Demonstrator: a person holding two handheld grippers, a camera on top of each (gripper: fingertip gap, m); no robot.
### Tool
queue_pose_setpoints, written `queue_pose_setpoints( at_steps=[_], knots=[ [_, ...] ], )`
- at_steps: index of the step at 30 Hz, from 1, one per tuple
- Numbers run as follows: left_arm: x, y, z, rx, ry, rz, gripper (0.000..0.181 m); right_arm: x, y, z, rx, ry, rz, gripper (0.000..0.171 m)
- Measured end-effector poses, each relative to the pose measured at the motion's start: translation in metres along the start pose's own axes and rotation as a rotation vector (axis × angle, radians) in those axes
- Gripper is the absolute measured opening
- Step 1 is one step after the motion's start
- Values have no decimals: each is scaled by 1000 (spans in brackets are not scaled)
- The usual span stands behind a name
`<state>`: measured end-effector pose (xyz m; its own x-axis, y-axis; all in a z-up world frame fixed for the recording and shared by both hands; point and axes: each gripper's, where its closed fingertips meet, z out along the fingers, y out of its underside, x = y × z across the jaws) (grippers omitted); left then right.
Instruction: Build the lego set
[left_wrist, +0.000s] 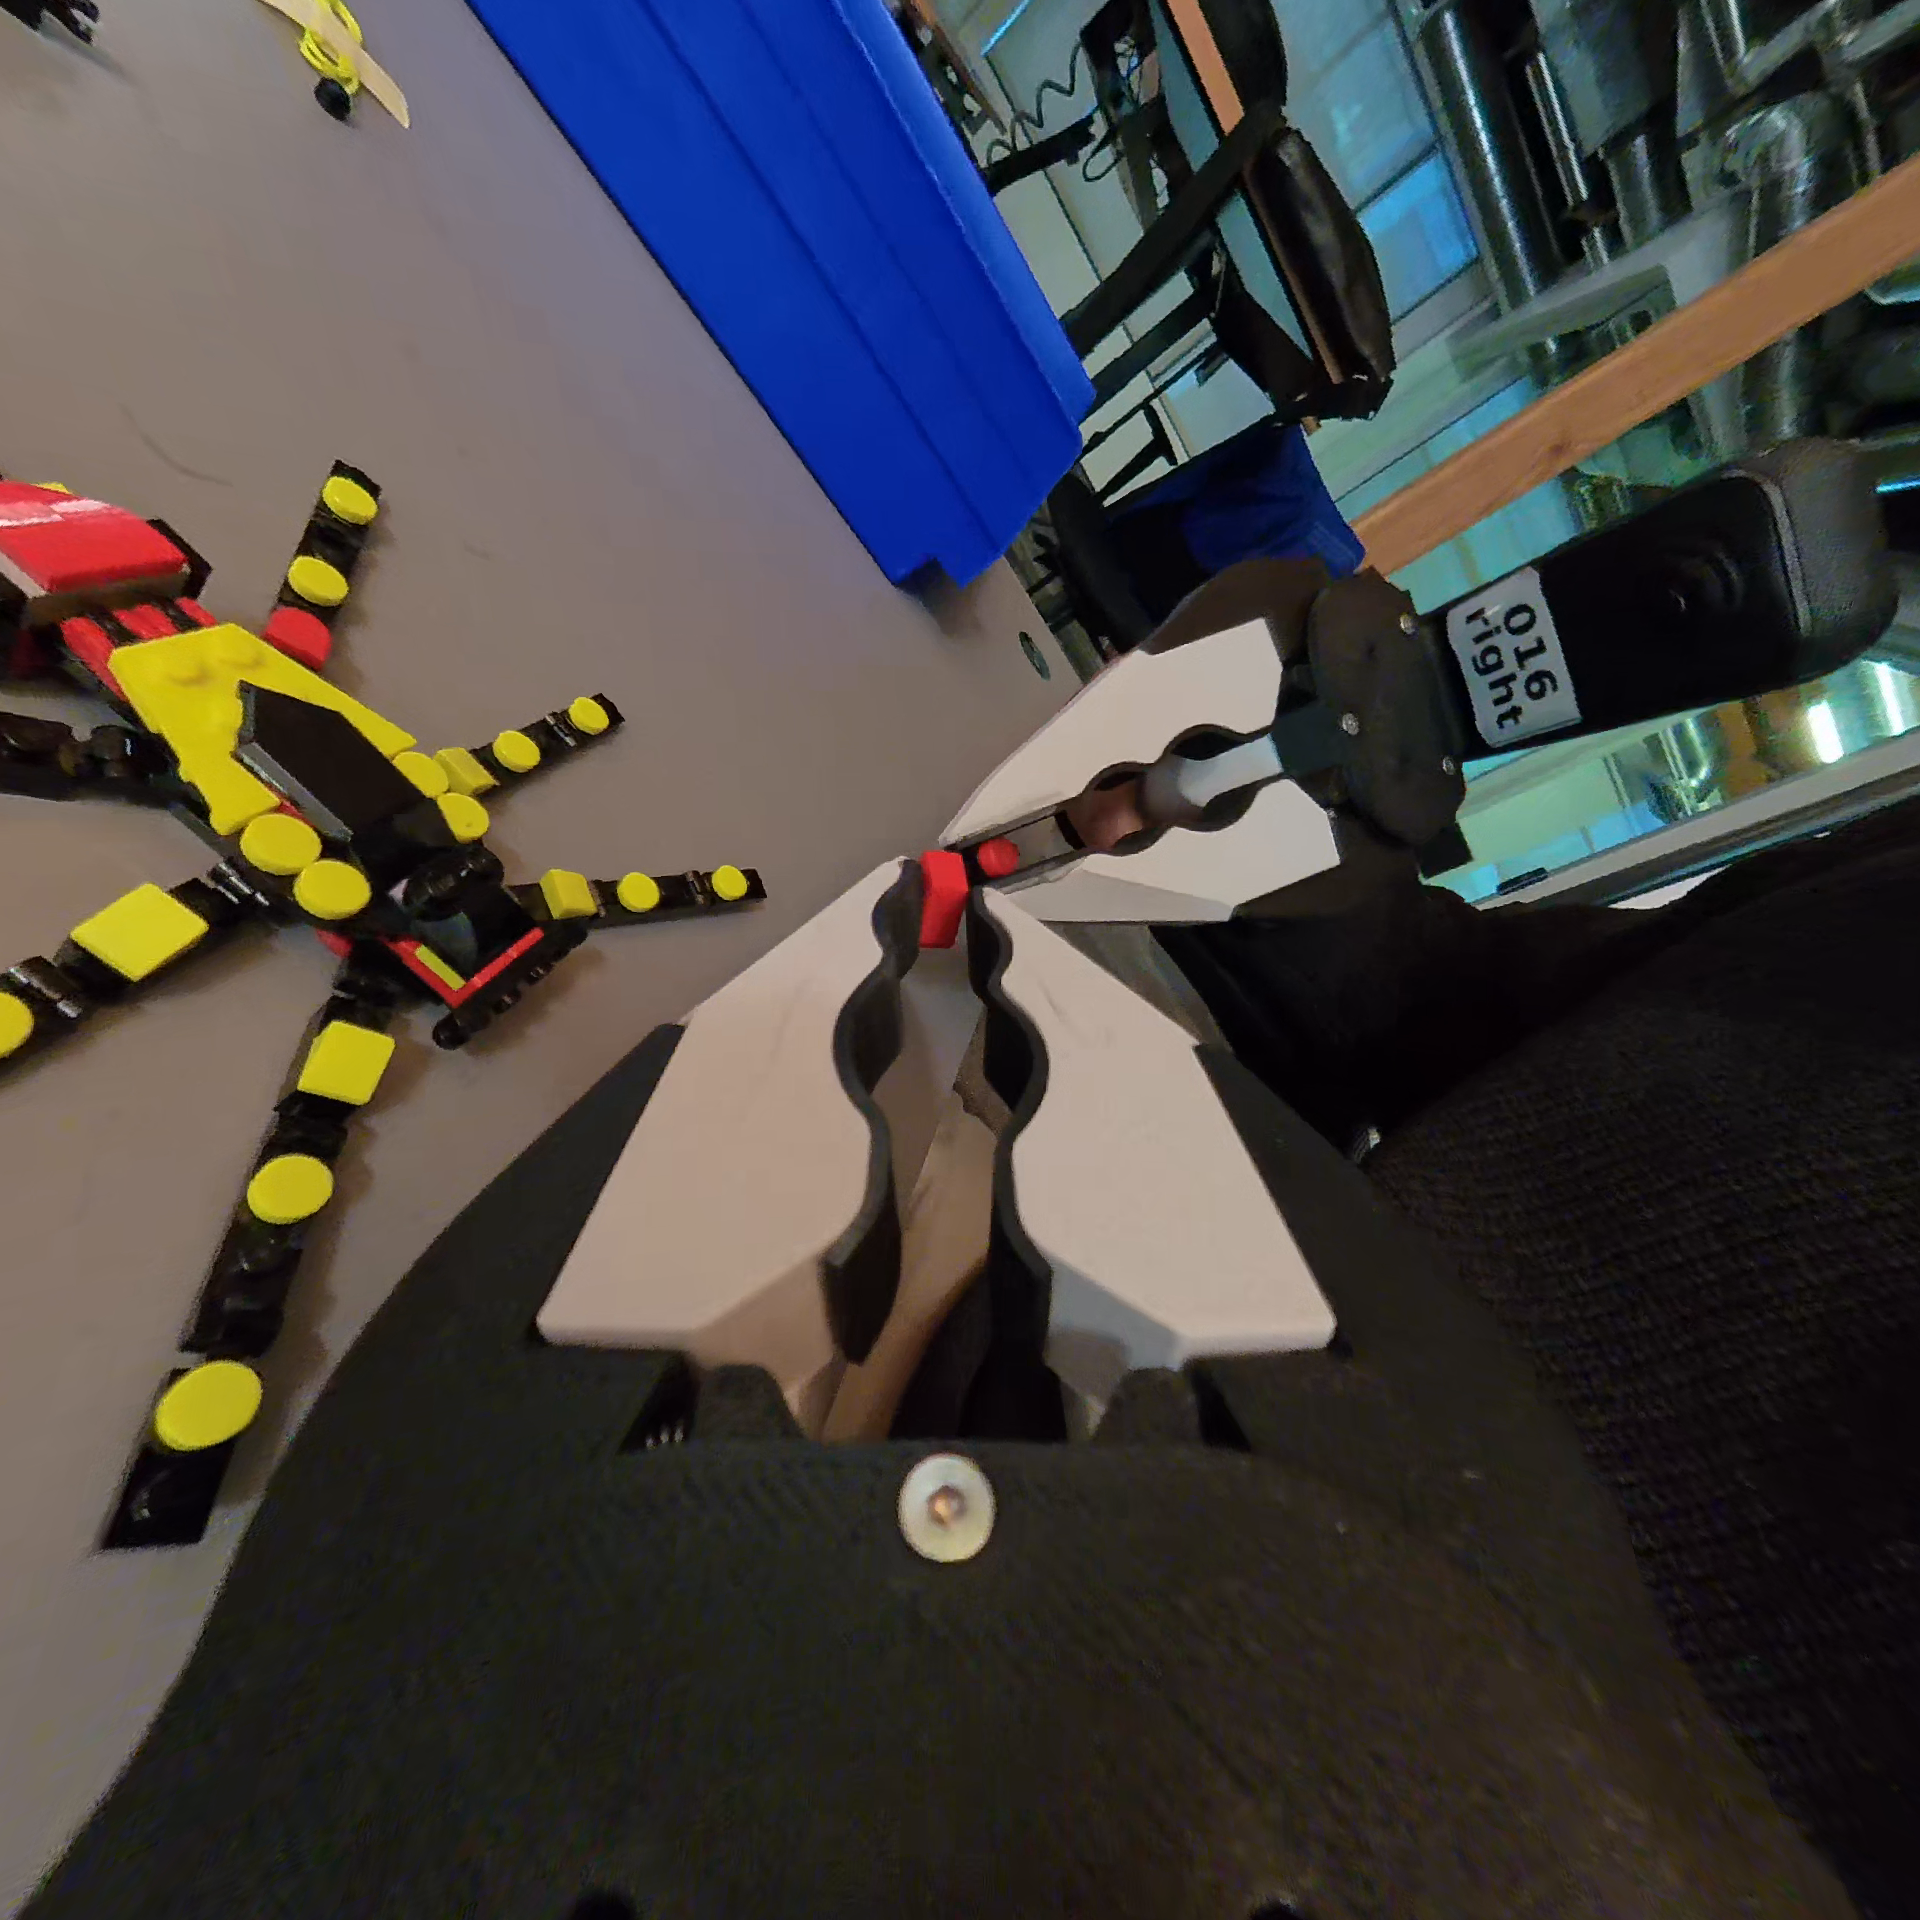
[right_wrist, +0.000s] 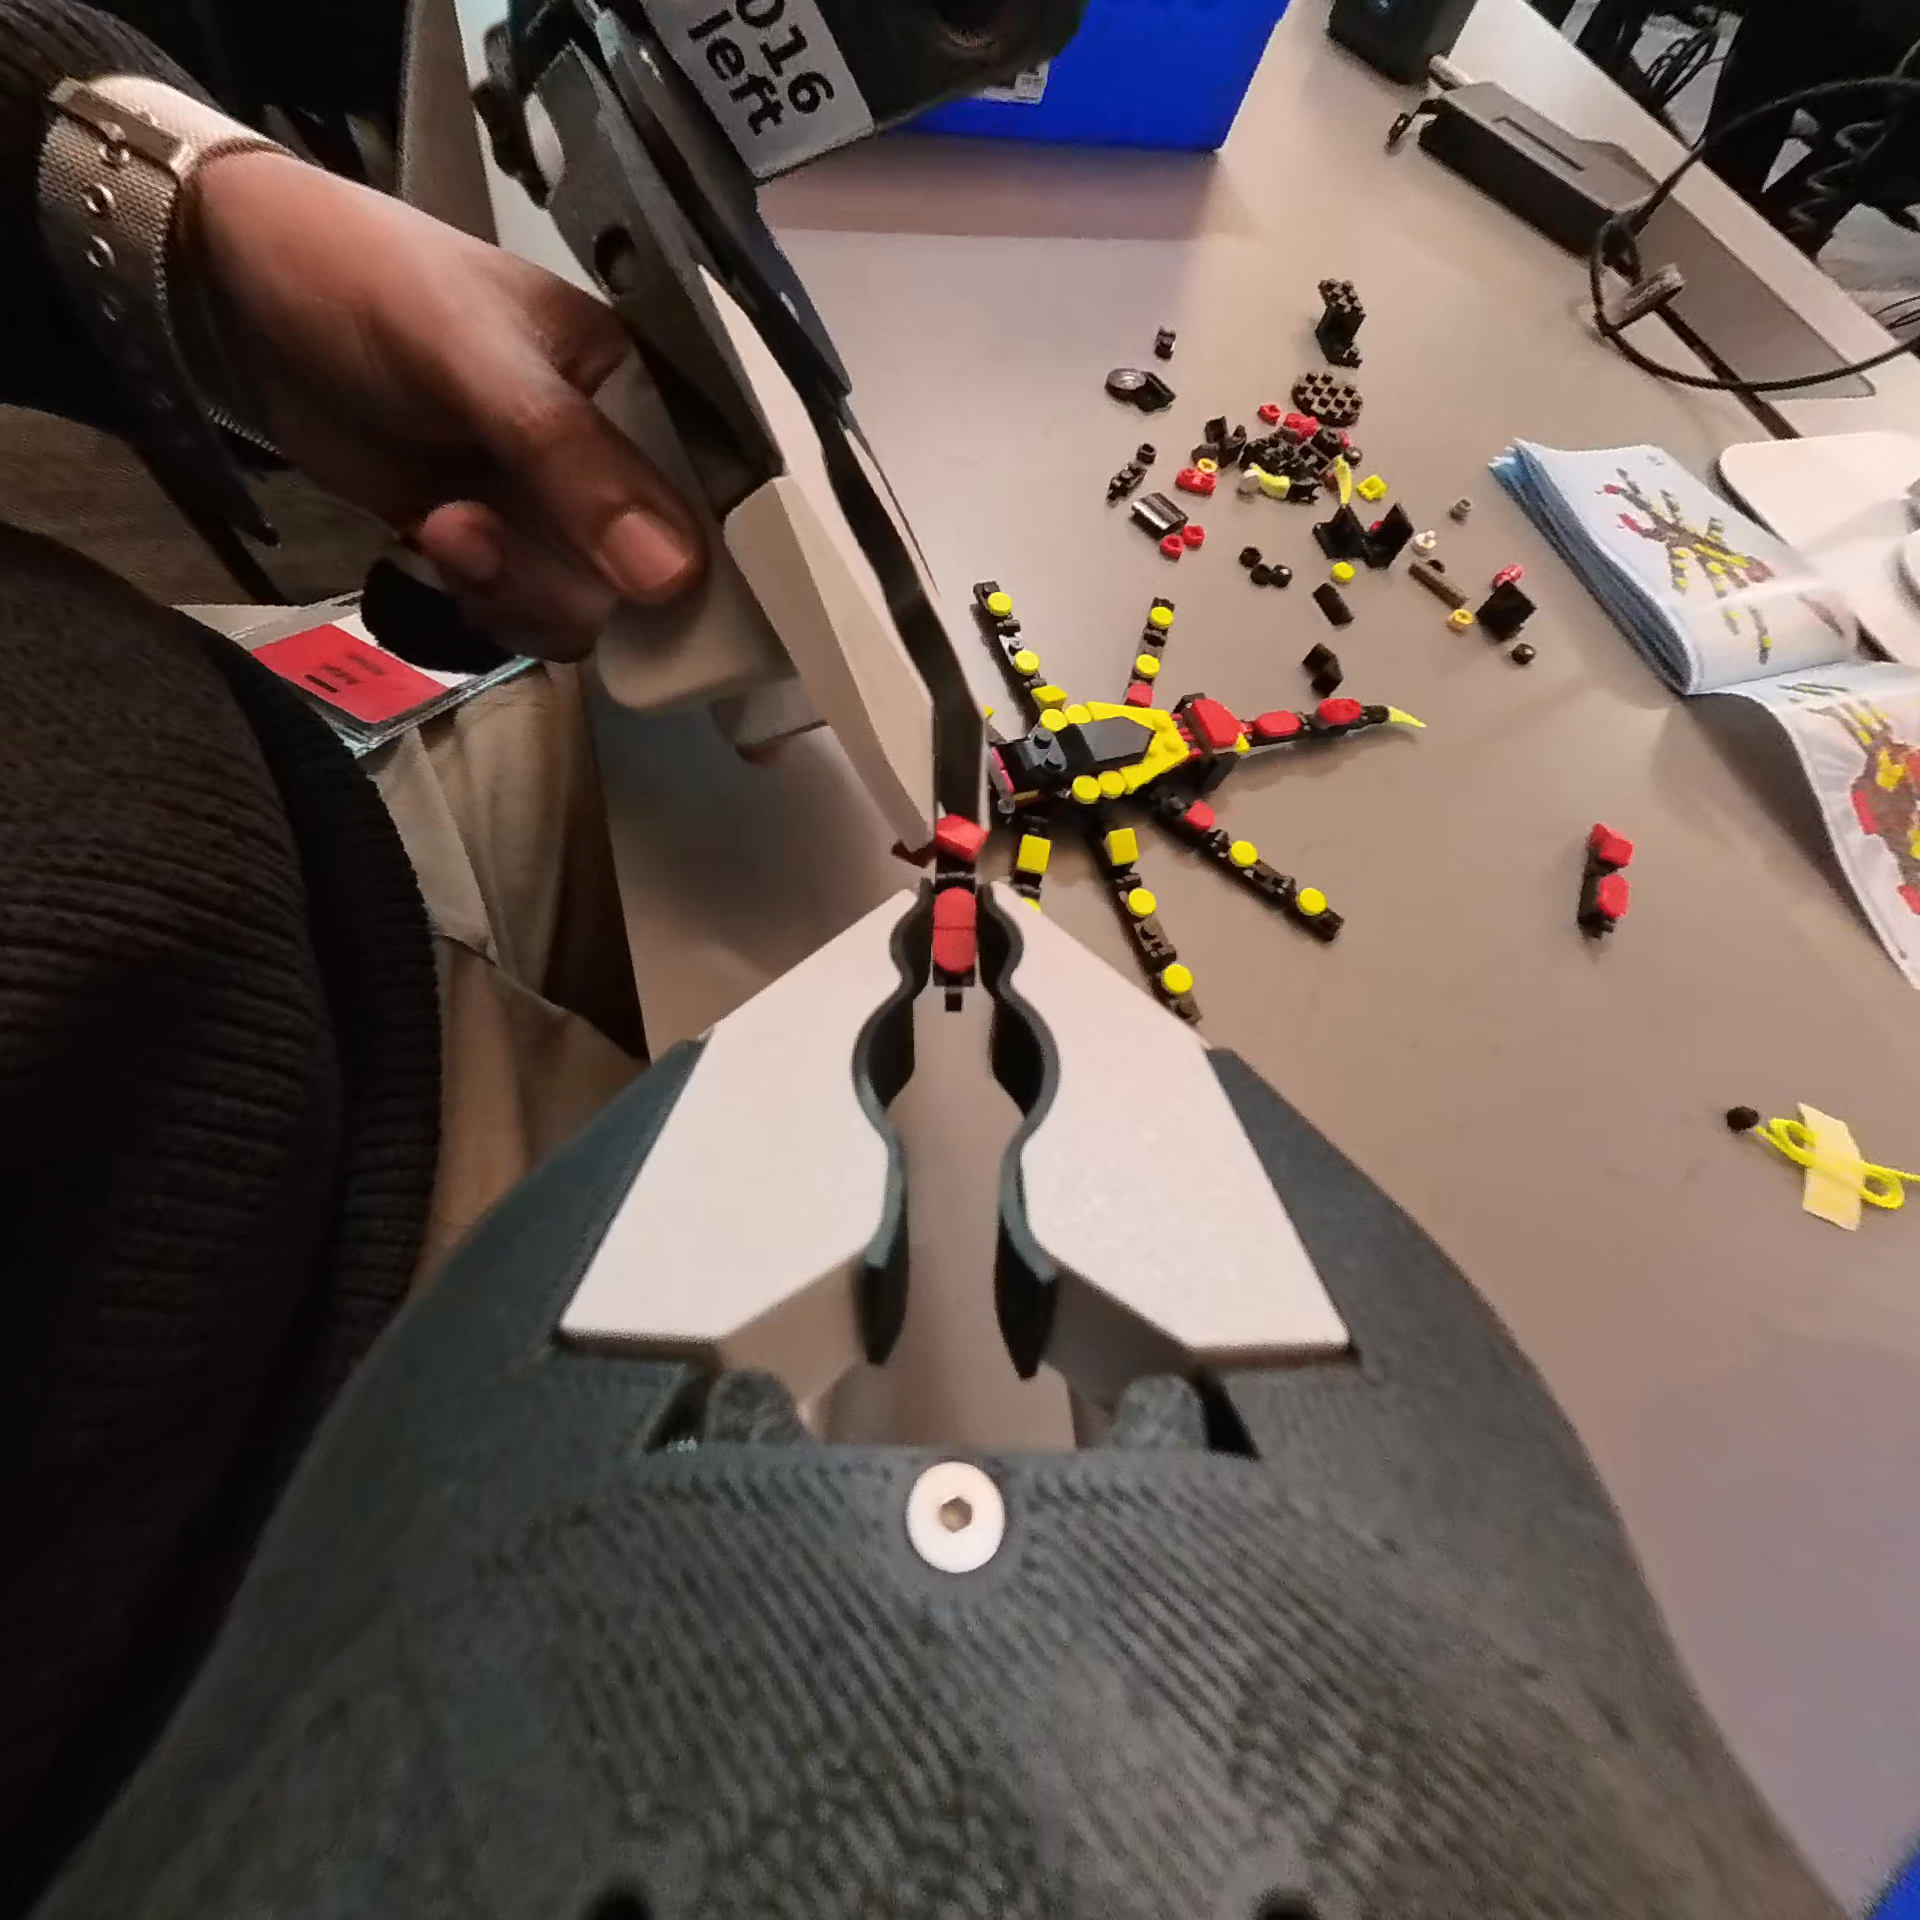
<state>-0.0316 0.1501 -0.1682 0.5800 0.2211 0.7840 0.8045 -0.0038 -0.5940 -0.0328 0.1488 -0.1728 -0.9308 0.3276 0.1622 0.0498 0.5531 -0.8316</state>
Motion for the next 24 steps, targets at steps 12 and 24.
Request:
queue_pose_setpoints(
  at_steps=[12,24],
  knots=[
    [-1,-2,-1,9,7,-27,7,1,1,2,6,-8,67,6],
    [-1,-5,-2,23,16,-36,12,6,0,1,32,-14,119,6]
  ],
)
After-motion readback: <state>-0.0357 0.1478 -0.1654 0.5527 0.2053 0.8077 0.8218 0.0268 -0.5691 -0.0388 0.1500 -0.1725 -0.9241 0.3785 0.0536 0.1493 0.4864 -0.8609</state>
